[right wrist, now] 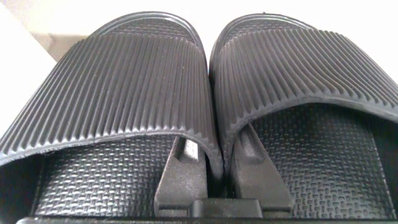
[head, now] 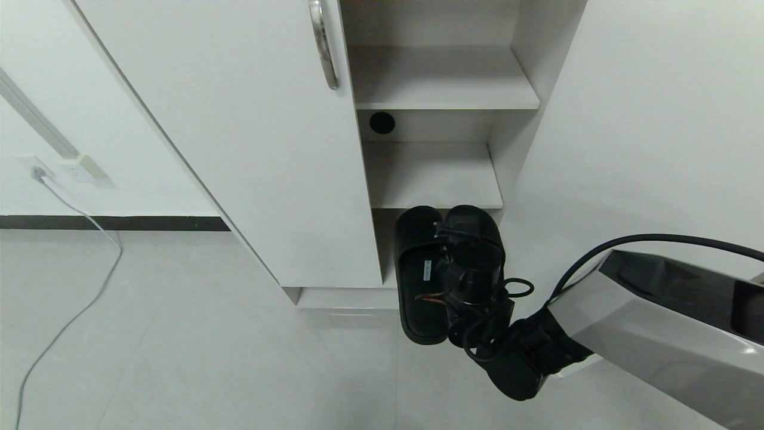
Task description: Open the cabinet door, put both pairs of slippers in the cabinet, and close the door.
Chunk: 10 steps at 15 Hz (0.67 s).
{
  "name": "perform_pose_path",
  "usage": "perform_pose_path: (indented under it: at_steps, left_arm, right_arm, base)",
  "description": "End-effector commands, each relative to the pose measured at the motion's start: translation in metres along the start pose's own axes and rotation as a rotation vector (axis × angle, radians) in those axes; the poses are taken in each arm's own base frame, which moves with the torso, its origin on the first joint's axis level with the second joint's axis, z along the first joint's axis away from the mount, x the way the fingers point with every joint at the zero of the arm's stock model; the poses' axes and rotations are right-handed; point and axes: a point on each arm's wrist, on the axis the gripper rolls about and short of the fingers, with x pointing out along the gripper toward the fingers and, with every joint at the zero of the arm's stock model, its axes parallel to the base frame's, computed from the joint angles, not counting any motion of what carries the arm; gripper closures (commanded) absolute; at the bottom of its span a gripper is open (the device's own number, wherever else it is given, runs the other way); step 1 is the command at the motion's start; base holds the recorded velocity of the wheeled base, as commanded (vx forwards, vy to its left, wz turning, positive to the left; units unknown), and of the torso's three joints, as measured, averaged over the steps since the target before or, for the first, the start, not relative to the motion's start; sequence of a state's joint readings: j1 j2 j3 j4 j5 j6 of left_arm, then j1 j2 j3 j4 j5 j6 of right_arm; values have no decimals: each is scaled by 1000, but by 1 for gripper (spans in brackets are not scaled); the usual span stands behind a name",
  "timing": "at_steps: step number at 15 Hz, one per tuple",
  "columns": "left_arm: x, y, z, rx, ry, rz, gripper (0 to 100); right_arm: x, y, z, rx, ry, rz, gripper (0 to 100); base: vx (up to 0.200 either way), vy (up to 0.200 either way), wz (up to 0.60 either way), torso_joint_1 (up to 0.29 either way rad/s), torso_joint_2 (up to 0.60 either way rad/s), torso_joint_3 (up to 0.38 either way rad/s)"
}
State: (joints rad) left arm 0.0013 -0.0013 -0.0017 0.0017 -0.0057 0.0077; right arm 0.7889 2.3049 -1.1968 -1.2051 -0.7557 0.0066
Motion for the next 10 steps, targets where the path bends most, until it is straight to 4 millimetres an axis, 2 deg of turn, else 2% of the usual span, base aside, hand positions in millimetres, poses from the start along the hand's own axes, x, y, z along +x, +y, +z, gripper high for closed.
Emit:
perform_pose_path:
  at_steps: [1, 2, 10]
  left_arm:
    - [0, 0, 0, 0, 1, -2, 100]
    - [0, 0, 0, 0, 3, -2, 100]
    - [0, 0, 0, 0, 1, -2, 100]
  right_arm:
    - [-1, 0, 4, 5, -12, 2, 100]
    - [-1, 0, 6, 9, -23, 2, 100]
    - [-1, 0, 6, 5, -25, 5, 100]
  base:
    - [0, 0, 0, 0, 0, 0]
    - [0, 0, 0, 0, 0, 0]
    - [200, 0, 0, 3, 4, 1]
